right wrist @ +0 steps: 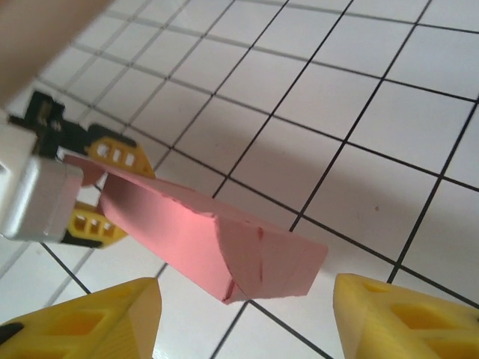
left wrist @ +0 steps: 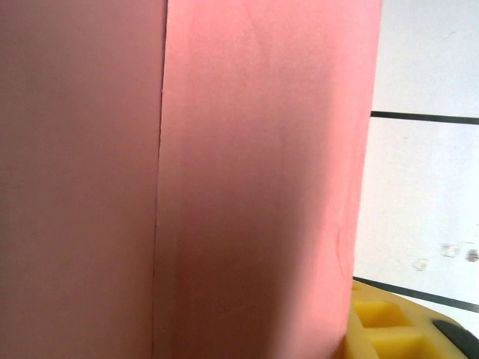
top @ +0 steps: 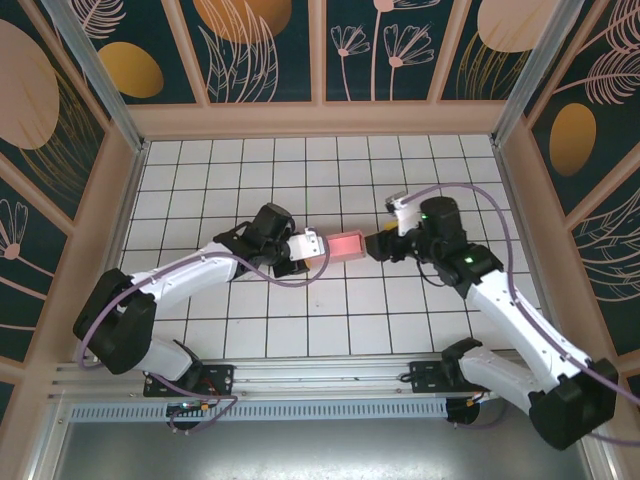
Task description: Fold the paper box
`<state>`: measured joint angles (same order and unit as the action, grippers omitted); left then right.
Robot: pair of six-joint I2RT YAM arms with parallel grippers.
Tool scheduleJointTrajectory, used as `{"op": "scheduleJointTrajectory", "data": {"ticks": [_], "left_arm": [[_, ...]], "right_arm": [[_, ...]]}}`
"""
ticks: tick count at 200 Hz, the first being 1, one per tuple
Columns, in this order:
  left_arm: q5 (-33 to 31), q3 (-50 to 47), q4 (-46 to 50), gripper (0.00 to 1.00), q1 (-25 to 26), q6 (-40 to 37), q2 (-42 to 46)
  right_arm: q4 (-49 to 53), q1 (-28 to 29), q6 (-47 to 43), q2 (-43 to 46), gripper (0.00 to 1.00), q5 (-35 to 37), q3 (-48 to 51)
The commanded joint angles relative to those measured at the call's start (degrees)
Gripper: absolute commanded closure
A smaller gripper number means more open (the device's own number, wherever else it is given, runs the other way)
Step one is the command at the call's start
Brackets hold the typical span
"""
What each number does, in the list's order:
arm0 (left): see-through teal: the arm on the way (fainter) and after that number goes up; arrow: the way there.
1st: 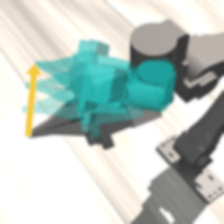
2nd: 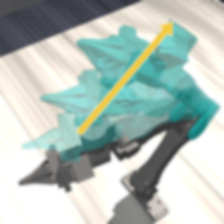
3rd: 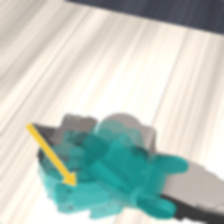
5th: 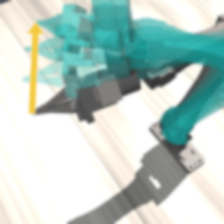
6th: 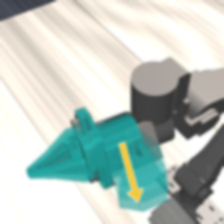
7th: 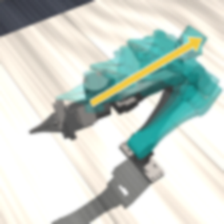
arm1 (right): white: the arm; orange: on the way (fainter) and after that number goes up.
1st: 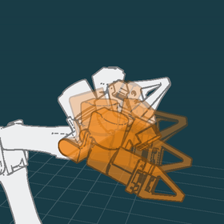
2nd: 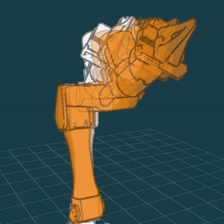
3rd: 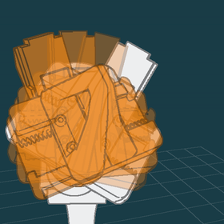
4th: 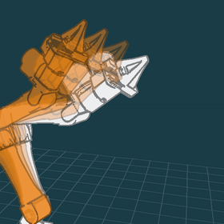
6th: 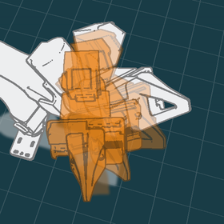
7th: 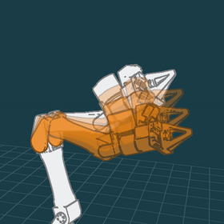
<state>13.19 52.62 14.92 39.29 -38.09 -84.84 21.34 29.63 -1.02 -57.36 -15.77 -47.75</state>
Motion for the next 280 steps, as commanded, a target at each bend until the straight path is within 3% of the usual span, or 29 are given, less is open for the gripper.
{"op": "scheduleJointTrajectory", "data": {"ticks": [1,59,124,152,198,231,261,280], "left_arm": [[6.2,2.8,8.4,0.63,-0.3,1.3,-2.1],[4.3,7.5,14.5,0.66,-0.3,1.1,-4.3],[4.3,8.9,15.8,0.67,-0.3,2.1,-6.7],[4.3,9.3,15.4,0.66,-0.3,3.4,-7.2],[4.4,8.9,14.9,0.67,-0.3,3.9,-7.3],[4.2,8.4,14.4,0.65,-0.3,4.0,-7.4],[4.1,8.4,14.4,0.65,-0.3,3.8,-7.4],[3.8,8.3,14.5,0.65,-0.3,3.9,-7.3]], "right_arm": [[3.9,5.0,-4.2,-3.7,0.44,11.4,-3.4],[4.8,6.1,-5.6,-9.8,0.71,14.4,-6.4],[5.8,6.3,-6.4,-11.0,0.75,11.9,-6.3],[5.8,6.3,-6.4,-10.8,0.85,11.6,-5.7],[5.5,6.3,-6.8,-11.6,0.75,10.9,-5.0],[5.4,6.3,-7.2,-13.6,0.75,11.0,-5.5],[5.4,6.3,-7.7,-14.6,0.82,10.5,-5.9],[5.6,6.3,-7.8,-15.0,0.98,10.4,-6.1]]}}
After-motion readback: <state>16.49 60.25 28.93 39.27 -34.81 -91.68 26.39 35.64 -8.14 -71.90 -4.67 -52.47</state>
